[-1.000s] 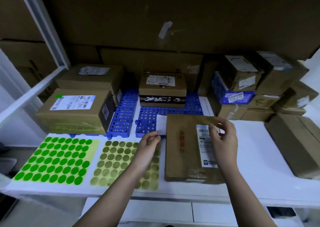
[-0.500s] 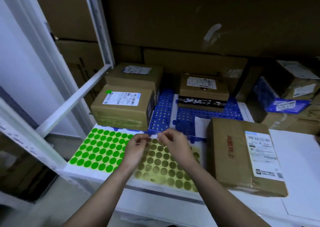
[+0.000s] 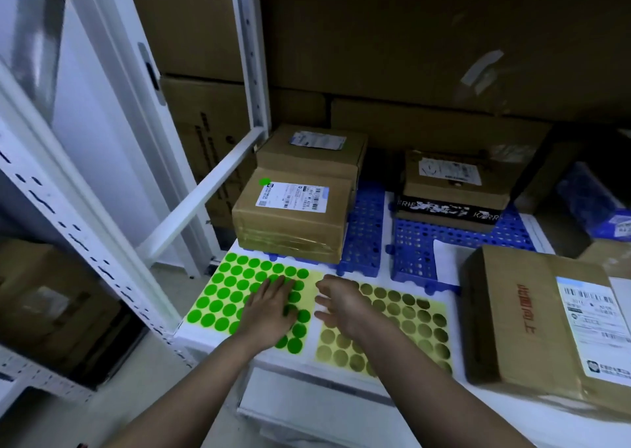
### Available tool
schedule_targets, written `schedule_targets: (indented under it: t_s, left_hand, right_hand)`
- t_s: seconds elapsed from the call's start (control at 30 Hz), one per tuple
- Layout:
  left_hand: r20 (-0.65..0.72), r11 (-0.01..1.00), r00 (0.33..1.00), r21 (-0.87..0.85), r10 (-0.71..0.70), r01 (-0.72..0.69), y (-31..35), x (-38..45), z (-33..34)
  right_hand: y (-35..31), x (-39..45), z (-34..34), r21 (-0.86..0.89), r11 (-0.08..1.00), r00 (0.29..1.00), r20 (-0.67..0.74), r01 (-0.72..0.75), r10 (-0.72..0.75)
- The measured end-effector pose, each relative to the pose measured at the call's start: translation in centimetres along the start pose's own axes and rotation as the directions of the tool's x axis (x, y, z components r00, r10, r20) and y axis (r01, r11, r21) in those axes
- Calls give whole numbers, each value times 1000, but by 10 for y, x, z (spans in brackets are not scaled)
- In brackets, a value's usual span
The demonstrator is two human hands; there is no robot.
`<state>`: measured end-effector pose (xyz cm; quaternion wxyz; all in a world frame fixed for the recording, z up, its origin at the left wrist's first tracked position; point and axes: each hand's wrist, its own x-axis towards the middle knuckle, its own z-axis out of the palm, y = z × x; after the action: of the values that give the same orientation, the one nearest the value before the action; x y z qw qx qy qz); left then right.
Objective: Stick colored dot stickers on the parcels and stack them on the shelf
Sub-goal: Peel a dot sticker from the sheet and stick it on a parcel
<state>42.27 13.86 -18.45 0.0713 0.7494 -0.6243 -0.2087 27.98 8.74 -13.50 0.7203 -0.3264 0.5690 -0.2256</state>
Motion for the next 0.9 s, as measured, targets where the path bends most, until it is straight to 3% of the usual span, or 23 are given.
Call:
schedule_targets:
  t_s: [0.3, 0.7, 0.9]
  left_hand:
    - [12, 1000, 1000, -12, 2, -2, -3, 4, -3]
    - [14, 995, 1000, -95, -19, 20, -3, 5, -8]
    - [-24, 970, 999, -241, -37, 30, 1, 2, -8]
  right_hand:
    - [-6, 7, 13, 86, 995, 993, -105, -48, 57]
    - [-3, 2, 14, 52, 996, 995, -50, -79, 82]
    - [5, 2, 15, 186, 978, 995, 18, -98, 97]
